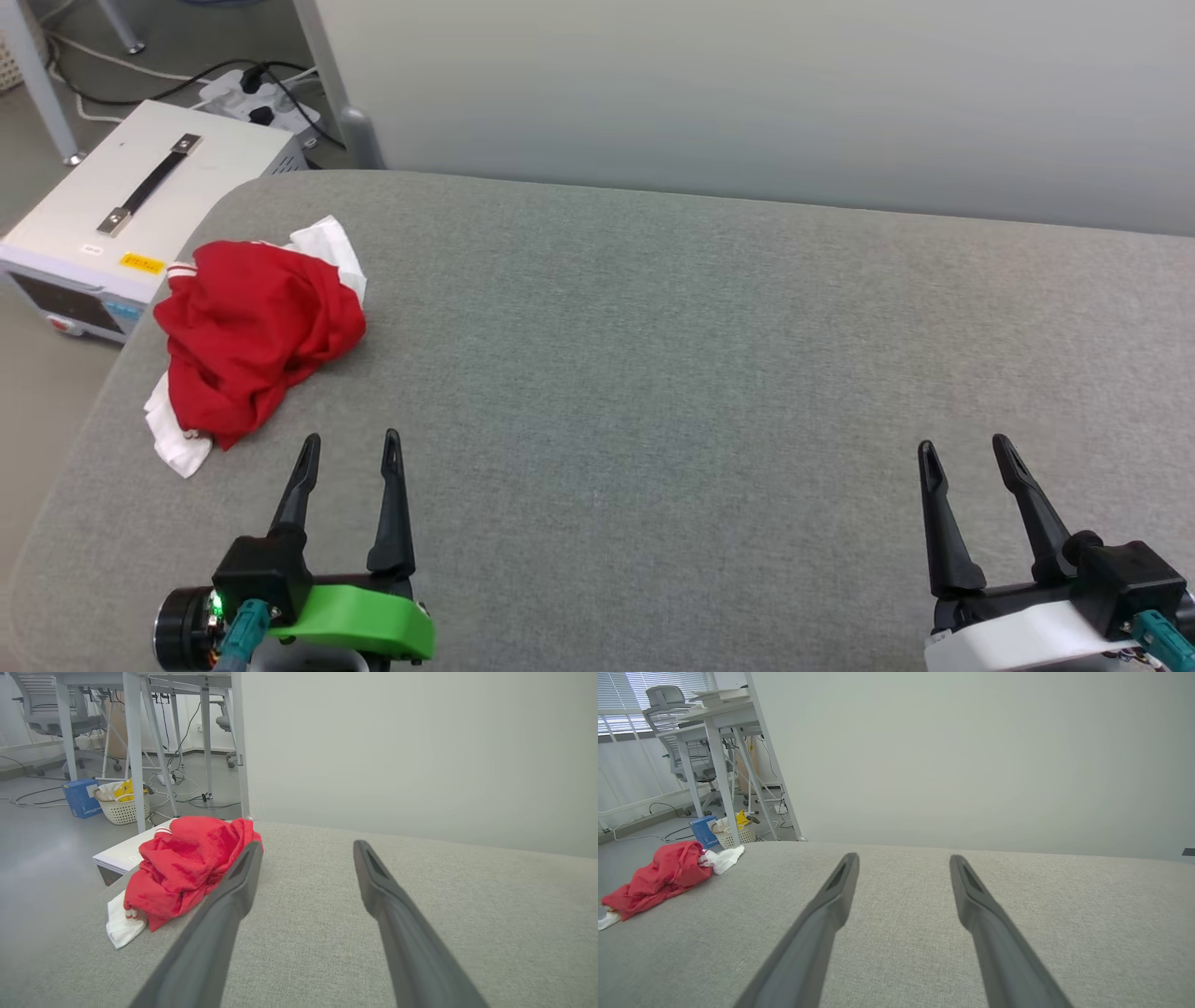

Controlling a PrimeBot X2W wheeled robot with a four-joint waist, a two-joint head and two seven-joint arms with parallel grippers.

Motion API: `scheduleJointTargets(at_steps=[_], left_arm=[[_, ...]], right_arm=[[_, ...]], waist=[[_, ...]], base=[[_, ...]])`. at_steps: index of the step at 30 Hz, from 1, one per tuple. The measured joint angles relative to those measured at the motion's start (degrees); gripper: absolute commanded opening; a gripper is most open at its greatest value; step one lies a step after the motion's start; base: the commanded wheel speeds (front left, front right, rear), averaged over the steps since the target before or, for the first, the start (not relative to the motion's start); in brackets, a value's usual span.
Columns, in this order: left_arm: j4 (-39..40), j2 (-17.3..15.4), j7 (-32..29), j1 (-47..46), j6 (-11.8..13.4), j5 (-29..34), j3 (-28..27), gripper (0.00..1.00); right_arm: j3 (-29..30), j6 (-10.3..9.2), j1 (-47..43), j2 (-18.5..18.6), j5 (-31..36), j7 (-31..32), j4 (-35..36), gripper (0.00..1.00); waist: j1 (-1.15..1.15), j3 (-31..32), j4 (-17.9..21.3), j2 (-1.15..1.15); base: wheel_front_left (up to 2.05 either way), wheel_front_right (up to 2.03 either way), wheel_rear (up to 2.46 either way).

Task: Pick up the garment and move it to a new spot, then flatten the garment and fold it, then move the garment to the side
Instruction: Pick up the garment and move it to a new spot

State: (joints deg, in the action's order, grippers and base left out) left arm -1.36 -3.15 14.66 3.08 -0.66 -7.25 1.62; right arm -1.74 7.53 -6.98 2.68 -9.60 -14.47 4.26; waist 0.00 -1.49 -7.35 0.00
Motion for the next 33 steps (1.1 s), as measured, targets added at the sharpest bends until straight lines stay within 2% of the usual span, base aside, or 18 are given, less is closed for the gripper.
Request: scheduleJointTargets(at_steps=[23,33], left_arm=[[-1.37,0.0,0.0,-0.14,1.42,-2.61,-2.74,1.0],[-2.3,0.0,0.0,-0.14,1.68,-3.49,-3.92,1.0]], right_arm=[[-1.38,0.0,0.15,-0.01,1.51,0.0,0.48,1.0],[-1.53,0.0,0.21,-0.01,2.1,0.0,0.47,1.0]], waist=[[0.0,-2.22,-13.12,0.0],[0.0,-2.91,-16.32,0.0]], base=[[0.0,0.0,0.0],[0.0,0.0,0.0]])
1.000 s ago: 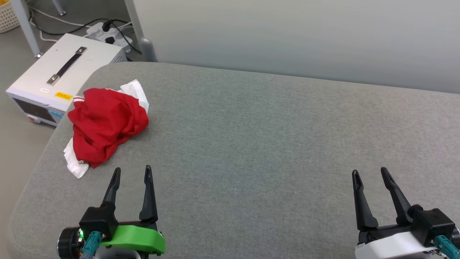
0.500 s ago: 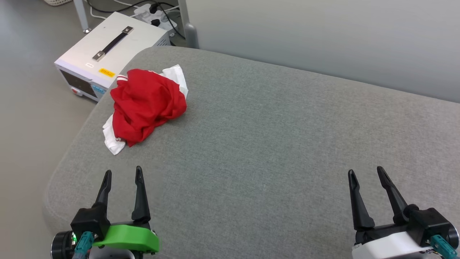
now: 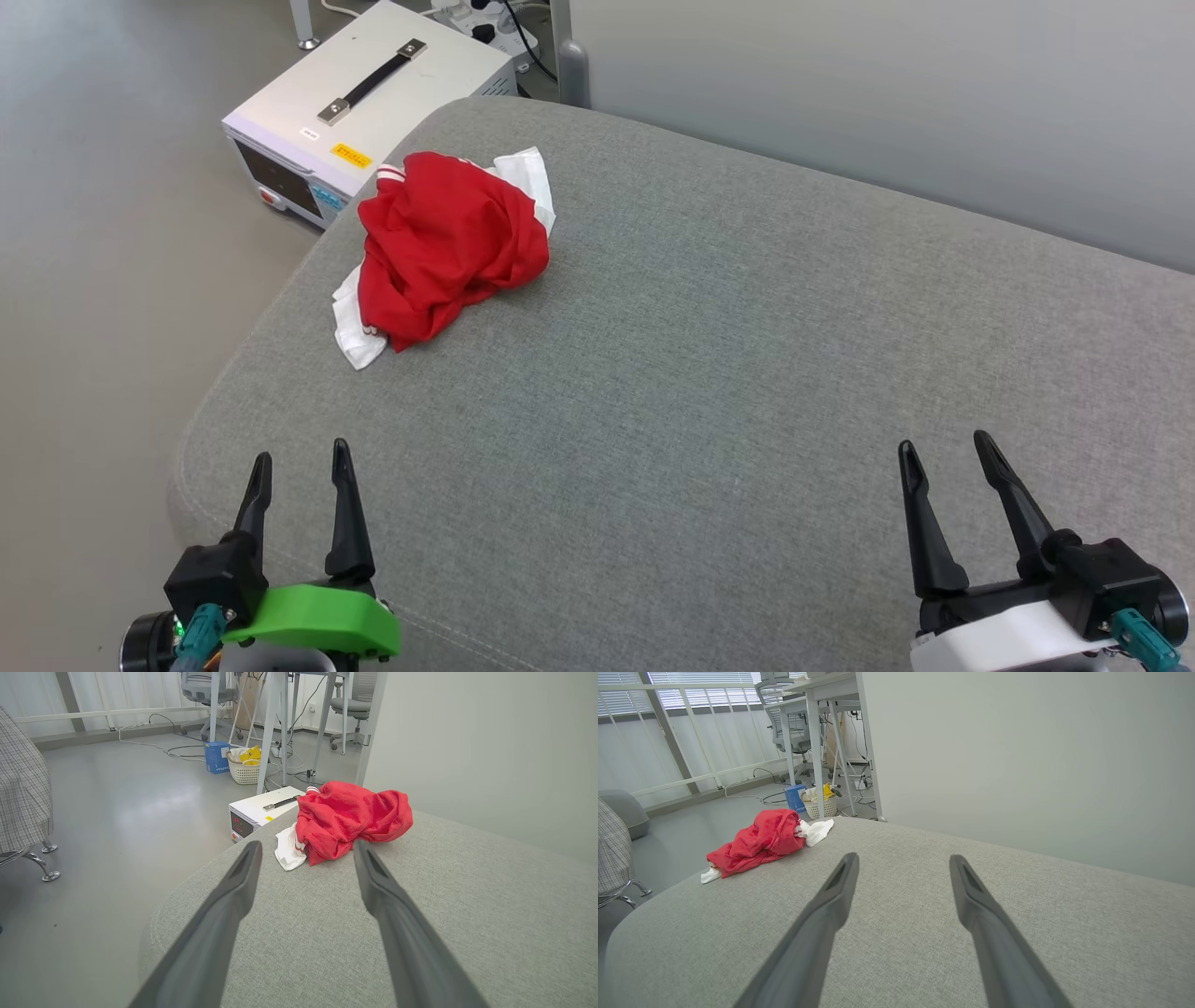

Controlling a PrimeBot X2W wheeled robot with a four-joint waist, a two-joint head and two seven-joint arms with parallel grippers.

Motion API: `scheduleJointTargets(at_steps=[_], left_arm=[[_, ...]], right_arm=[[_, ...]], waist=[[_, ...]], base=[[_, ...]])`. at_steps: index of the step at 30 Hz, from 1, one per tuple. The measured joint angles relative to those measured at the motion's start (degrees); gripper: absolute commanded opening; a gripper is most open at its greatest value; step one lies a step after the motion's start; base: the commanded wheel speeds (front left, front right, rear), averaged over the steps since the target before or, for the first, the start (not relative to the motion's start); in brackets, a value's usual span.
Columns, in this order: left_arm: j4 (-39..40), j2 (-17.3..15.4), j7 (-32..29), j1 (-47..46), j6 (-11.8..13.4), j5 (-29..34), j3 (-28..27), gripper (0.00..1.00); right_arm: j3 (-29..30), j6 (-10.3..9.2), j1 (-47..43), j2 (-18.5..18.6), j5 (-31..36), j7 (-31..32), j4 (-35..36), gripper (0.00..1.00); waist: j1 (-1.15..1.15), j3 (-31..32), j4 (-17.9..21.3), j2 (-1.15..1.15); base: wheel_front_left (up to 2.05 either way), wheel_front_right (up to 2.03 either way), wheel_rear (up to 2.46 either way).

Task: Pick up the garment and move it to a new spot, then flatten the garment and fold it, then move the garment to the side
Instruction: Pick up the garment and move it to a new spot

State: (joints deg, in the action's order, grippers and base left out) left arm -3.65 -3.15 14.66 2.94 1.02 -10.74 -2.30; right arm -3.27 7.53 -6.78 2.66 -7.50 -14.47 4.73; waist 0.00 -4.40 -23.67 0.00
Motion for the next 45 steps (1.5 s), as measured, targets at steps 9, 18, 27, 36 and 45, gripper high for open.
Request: scheduleJointTargets(at_steps=[9,18,27,36,45], left_arm=[[-1.4,-0.02,0.0,-3.46,-3.45,0.7,-2.63,1.0],[-4.72,-5.81,0.0,-21.7,-7.92,0.58,-7.72,1.0],[-13.39,-18.49,0.0,-39.25,-8.34,-9.89,-0.41,1.0],[-27.32,-31.07,-9.25,-50.62,-8.34,-25.63,20.13,1.0],[-30.29,-39.82,-33.41,-59.39,-8.35,-42.58,35.0,1.0]], right_arm=[[-0.7,0.0,1.02,0.0,1.29,0.0,0.02,1.0],[-0.44,0.0,5.36,0.67,3.85,0.0,1.85,1.0],[0.73,0.0,8.95,3.61,4.88,0.0,4.49,1.0],[1.62,0.0,10.85,5.38,5.36,0.0,6.97,1.0],[2.66,0.0,13.32,6.78,5.83,0.0,8.95,1.0]], waist=[[0.0,-1.44,0.78,0.0],[0.0,-6.57,3.29,0.0],[-0.01,-14.28,6.05,0.0],[-0.01,-20.45,8.35,0.0],[-0.01,-26.07,10.29,0.0]], base=[[0.0,0.0,0.0],[0.0,0.0,0.0],[0.0,0.0,0.0],[0.0,0.0,0.0],[0.0,0.0,0.0]])
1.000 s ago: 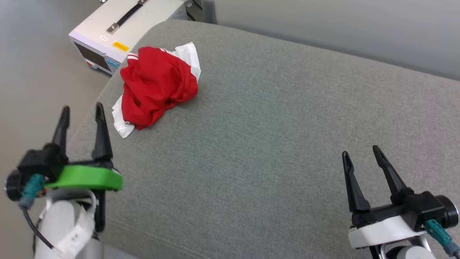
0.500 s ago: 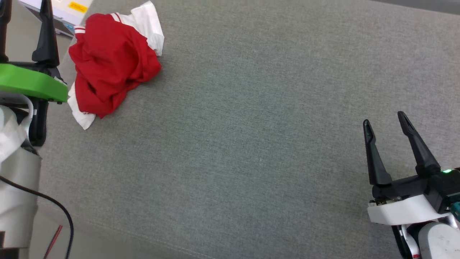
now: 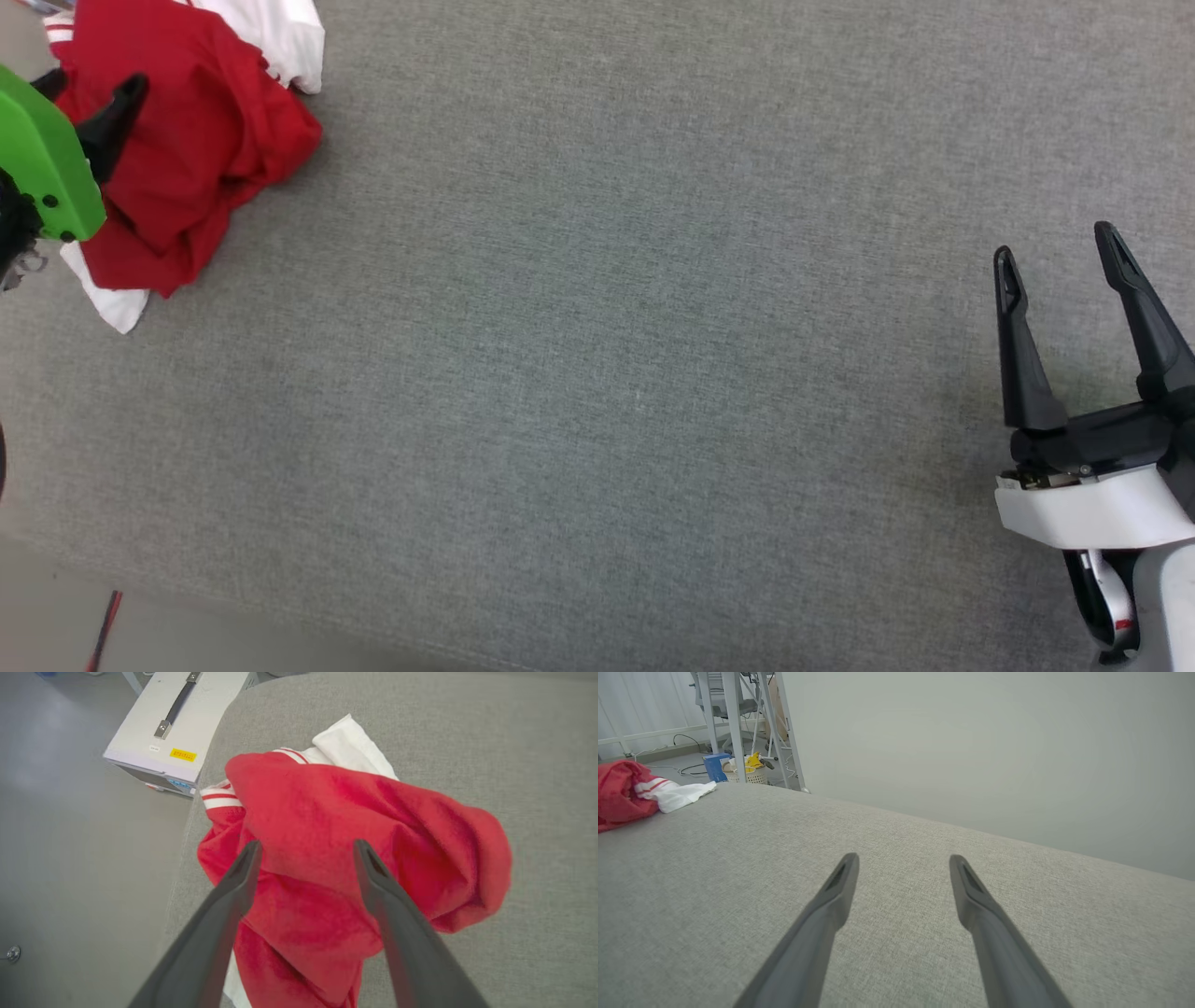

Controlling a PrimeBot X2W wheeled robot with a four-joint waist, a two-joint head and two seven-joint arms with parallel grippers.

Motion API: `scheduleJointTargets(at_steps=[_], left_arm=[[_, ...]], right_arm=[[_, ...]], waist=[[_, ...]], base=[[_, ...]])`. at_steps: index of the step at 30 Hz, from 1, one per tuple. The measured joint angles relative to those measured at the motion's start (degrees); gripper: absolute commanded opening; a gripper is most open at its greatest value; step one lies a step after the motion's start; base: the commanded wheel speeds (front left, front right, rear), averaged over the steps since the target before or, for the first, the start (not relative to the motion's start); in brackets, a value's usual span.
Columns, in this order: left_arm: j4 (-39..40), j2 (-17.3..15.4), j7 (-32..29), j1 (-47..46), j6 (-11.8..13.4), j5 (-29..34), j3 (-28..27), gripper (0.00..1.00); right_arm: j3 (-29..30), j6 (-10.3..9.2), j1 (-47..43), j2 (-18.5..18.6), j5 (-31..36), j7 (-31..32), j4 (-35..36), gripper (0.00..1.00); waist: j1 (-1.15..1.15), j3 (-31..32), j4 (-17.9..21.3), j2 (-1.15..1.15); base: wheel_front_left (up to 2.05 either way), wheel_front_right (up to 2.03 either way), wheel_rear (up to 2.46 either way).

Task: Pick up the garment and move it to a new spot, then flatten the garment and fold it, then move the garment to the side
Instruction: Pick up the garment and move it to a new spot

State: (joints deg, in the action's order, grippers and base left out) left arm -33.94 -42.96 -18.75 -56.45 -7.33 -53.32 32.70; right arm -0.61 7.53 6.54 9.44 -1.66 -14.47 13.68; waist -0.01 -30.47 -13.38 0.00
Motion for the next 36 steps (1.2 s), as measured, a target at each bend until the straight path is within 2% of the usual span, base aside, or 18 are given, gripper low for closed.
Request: scheduleJointTargets(at_steps=[5,10,16,22,23,24,31,36], left_arm=[[-1.68,-0.77,-9.67,-2.14,0.0,-4.35,3.85,1.0],[-4.57,-0.34,-13.9,-2.84,0.0,-5.7,5.95,1.0],[-7.94,0.22,-15.05,-3.27,0.01,-6.14,6.41,1.0],[-9.72,0.35,-12.99,-3.52,0.0,-5.97,8.2,1.0],[-10.05,0.37,-12.3,-3.57,0.0,-5.64,8.73,0.13],[-10.36,0.41,-11.57,-3.69,0.0,-5.3,9.35,0.0],[-10.77,1.13,-5.22,-3.81,0.0,-4.78,12.32,0.0],[-7.27,-0.34,-0.21,-5.35,0.0,-2.34,15.63,0.0]], right_arm=[[0.43,0.0,0.82,0.2,0.01,0.0,0.63,1.0],[0.67,0.0,1.25,0.27,0.01,0.0,0.87,1.0],[1.03,0.0,1.81,0.18,-0.01,0.0,0.85,1.0],[1.04,0.0,2.16,-0.01,-0.38,0.0,0.62,1.0],[1.08,0.0,2.18,-0.04,-0.63,0.0,0.58,1.0],[1.11,0.0,2.19,-0.13,-0.75,0.0,0.49,1.0],[1.12,0.0,2.17,-1.08,-1.23,0.0,-0.47,1.0],[1.13,0.0,1.57,-2.33,-2.11,0.0,-1.43,1.0]], waist=[[0.0,-2.73,1.0,0.0],[0.0,-4.97,2.04,0.0],[0.01,-6.03,3.15,0.0],[0.01,-5.26,3.72,0.0],[0.01,-4.98,3.76,0.0],[0.01,-4.67,3.81,0.0],[0.0,-1.69,3.94,0.0],[0.0,1.62,3.84,0.0]], base=[[0.0,0.0,0.0],[0.0,0.0,0.0],[0.0,0.0,0.0],[0.0,0.0,0.0],[0.0,0.0,0.0],[0.0,0.0,0.0],[0.0,0.0,0.0],[0.0,0.0,0.0]])
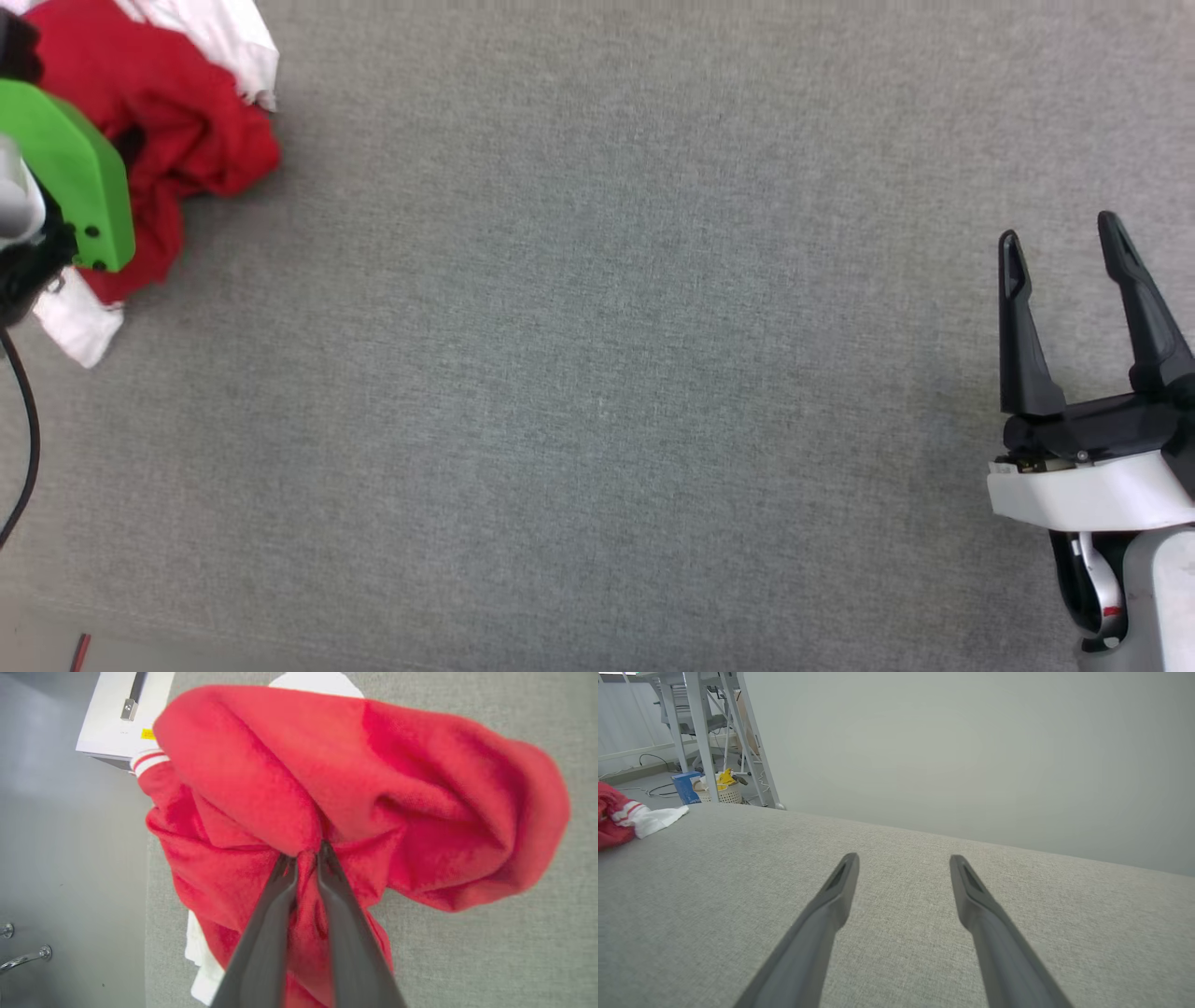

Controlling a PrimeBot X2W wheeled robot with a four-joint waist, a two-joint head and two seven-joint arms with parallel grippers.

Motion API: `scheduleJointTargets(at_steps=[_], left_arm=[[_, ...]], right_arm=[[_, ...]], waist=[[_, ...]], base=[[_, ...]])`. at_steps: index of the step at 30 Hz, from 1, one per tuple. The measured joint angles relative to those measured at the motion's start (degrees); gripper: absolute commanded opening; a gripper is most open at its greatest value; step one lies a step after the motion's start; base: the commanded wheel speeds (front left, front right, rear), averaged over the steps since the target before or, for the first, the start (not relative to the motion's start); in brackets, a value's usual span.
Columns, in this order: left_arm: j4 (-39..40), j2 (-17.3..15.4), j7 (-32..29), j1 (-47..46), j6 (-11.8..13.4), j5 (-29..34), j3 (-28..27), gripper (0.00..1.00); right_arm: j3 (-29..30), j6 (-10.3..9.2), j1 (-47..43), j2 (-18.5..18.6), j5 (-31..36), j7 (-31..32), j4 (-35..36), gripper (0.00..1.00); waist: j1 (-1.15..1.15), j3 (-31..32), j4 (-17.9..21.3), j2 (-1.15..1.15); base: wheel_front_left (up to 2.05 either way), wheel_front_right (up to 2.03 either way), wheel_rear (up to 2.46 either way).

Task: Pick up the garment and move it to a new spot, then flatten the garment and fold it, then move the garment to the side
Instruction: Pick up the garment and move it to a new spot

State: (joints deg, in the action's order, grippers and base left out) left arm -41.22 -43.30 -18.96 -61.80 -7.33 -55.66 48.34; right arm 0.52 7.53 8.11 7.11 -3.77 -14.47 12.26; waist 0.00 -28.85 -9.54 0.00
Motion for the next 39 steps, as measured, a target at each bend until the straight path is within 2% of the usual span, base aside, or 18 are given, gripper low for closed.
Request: scheduleJointTargets(at_steps=[10,16,23,28,39], left_arm=[[8.82,-0.47,4.66,-7.16,0.0,4.5,7.67,0.0],[14.27,0.74,5.89,-11.41,0.0,7.35,11.63,0.0],[19.5,6.38,6.6,-14.05,0.0,8.37,15.48,0.0],[21.02,11.93,7.73,-14.77,0.0,9.34,18.13,0.0],[19.65,23.07,11.89,-11.74,0.0,9.99,22.24,0.0]], right_arm=[[0.22,0.0,-1.39,-2.15,-1.32,0.0,-1.11,1.0],[1.11,0.0,-2.46,-3.31,-1.7,0.0,-1.41,1.0],[1.93,0.0,-2.54,-3.96,-2.34,0.0,-1.46,1.0],[2.21,0.0,-2.49,-4.16,-3.33,0.0,-1.6,1.0],[4.35,0.0,-2.49,-4.23,-5.64,0.0,-1.66,1.0]], waist=[[0.0,7.21,0.29,0.0],[0.01,10.23,2.15,0.0],[0.0,11.61,6.26,0.0],[0.01,12.01,9.71,0.0],[0.01,11.83,15.53,0.0]], base=[[0.0,0.0,0.0],[0.0,0.0,0.0],[0.0,0.0,0.0],[0.0,0.0,0.0],[0.0,0.0,0.0]])
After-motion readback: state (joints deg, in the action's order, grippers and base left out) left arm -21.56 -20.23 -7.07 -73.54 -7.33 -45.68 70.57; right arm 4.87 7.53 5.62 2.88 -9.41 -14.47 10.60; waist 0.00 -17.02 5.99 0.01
